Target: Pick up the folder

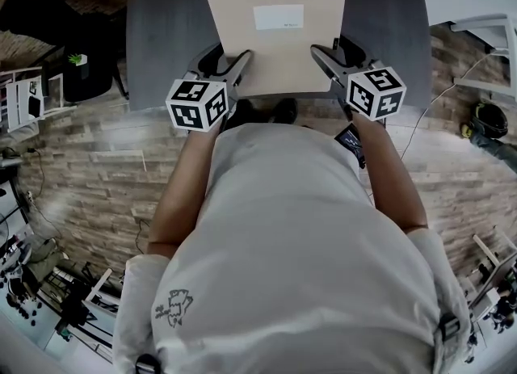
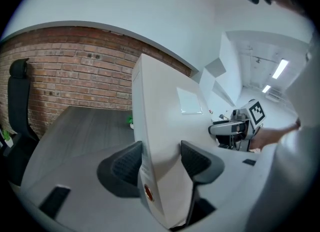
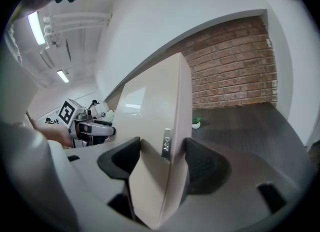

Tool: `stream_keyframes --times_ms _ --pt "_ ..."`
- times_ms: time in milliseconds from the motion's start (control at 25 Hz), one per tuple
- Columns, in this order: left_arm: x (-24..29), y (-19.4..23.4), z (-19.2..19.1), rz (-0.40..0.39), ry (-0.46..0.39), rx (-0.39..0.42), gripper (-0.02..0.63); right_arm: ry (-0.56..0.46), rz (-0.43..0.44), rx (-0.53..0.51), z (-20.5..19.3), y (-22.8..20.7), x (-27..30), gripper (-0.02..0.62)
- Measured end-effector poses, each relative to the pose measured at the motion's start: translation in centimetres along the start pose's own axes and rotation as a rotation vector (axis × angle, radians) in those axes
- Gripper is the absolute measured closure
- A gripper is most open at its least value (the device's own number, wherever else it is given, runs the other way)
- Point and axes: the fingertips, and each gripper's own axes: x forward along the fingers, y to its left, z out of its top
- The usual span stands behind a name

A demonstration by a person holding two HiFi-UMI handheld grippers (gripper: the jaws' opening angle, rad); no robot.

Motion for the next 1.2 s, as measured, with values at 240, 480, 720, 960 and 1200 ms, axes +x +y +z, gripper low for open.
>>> stream_keyframes --times_ms 240,480,720,960,1200 --pt "-2.3 1.2 0.3 -0.020 -0.002 0.015 0.348 -0.019 -0.017 0.010 0.3 2.8 -0.1 0.312" --pt "-5.5 2.7 0.0 -0.053 -0.005 0.031 0.348 -0.043 -0.045 0.026 0.1 6.6 0.1 0.316" --pt "-9.4 4.6 -0.2 -0.096 -0.020 0.055 0.348 -0.070 -0.075 0.042 -0.3 11.2 0.4 0.316" --pt "-12.4 4.8 -1.0 -0.141 -0.024 0.060 0.348 -0.089 -0.109 0.035 -0.9 14.7 -0.9 0.318" --pt "-14.3 3.9 -2.2 -0.151 -0.047 0.092 0.351 -0.101 -0.133 0.029 -2.3 16.7 -2.6 0.321"
